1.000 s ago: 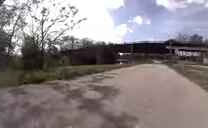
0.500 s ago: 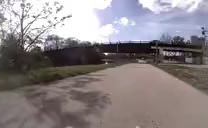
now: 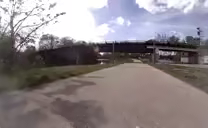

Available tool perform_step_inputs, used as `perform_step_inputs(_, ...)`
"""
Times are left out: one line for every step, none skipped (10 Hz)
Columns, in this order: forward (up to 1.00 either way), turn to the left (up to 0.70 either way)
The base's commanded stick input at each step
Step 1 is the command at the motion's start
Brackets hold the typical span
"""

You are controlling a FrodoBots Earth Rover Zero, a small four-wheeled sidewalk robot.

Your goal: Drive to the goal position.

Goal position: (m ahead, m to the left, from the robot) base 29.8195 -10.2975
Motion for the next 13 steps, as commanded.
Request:
perform_step_inputs(1.00,0.00)
perform_step_inputs(1.00,0.00)
perform_step_inputs(1.00,0.00)
perform_step_inputs(1.00,0.00)
perform_step_inputs(1.00,0.00)
perform_step_inputs(1.00,-0.05)
perform_step_inputs(1.00,-0.27)
perform_step_inputs(1.00,-0.40)
perform_step_inputs(1.00,-0.40)
perform_step_inputs(1.00,-0.40)
perform_step_inputs(1.00,-0.40)
perform_step_inputs(1.00,-0.40)
perform_step_inputs(1.00,0.02)
